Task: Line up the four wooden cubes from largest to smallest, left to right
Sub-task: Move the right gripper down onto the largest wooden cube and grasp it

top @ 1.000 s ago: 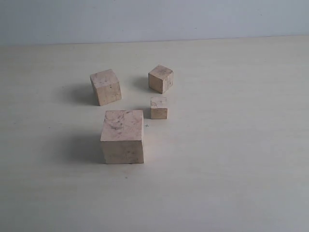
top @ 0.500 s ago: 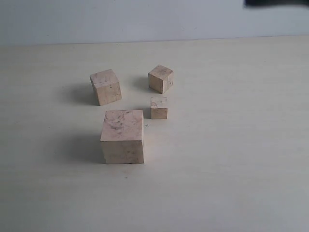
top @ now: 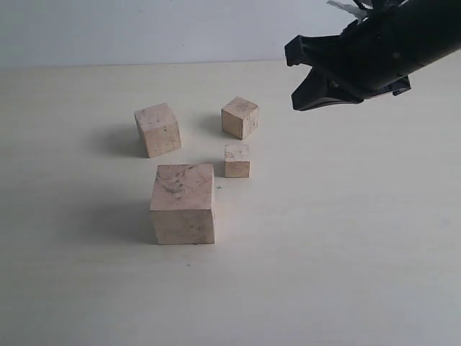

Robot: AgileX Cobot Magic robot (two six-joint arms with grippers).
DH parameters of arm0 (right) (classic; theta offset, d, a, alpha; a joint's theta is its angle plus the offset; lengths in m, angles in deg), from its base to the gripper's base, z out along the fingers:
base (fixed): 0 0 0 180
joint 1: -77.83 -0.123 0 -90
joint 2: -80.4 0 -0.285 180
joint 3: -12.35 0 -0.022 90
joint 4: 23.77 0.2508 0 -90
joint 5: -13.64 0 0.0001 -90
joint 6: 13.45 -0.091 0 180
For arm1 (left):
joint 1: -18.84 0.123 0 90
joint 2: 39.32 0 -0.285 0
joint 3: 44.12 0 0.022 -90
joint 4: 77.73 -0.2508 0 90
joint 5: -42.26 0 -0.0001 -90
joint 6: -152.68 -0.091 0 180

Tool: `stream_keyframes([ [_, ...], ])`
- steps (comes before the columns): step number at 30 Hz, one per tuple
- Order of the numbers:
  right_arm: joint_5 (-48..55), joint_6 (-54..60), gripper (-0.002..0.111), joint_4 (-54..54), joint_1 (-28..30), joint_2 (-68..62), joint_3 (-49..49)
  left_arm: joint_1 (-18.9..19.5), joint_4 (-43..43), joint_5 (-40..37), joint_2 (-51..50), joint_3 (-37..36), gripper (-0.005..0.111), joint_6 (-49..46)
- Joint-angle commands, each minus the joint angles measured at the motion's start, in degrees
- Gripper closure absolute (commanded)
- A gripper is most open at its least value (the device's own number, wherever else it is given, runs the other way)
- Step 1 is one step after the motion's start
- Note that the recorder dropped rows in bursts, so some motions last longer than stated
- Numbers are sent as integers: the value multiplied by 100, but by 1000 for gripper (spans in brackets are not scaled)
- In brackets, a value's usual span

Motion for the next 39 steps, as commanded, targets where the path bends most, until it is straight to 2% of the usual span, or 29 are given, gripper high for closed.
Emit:
stream_keyframes([
  [1, -392, 64, 108, 115, -11, -159, -22, -33, 29, 29, 21, -19, 107, 0],
  [4, -419, 253, 108, 414, -11, -198, -22, -33, 29, 29, 21, -19, 107, 0],
  [8, 16, 1834, 106, 1320, -104, -203, -22, -33, 29, 29, 21, -19, 107, 0],
  [12, 130, 3359, 92, 1691, -605, -203, -42, -33, 29, 29, 21, -19, 107, 0],
  [14, -42, 4615, 78, 1645, -919, -235, -42, -33, 29, 29, 21, -19, 107, 0],
  [16, -149, 5380, 60, 1645, -1155, -323, -42, -33, 29, 29, 21, -19, 107, 0],
  [21, -892, 6072, 6, 1632, -1616, -640, -42, -33, 29, 29, 21, -19, 107, 0],
  [22, -1027, 6142, 3, 1618, -1665, -703, -42, -33, 29, 29, 21, -19, 107, 0],
  [29, -1428, 6647, 3, 1669, -1713, -1264, -42, -33, 29, 29, 21, -19, 107, 0],
  [39, -1300, 8151, 4, 2536, -1713, -2044, -42, -33, 29, 29, 21, -19, 107, 0],
])
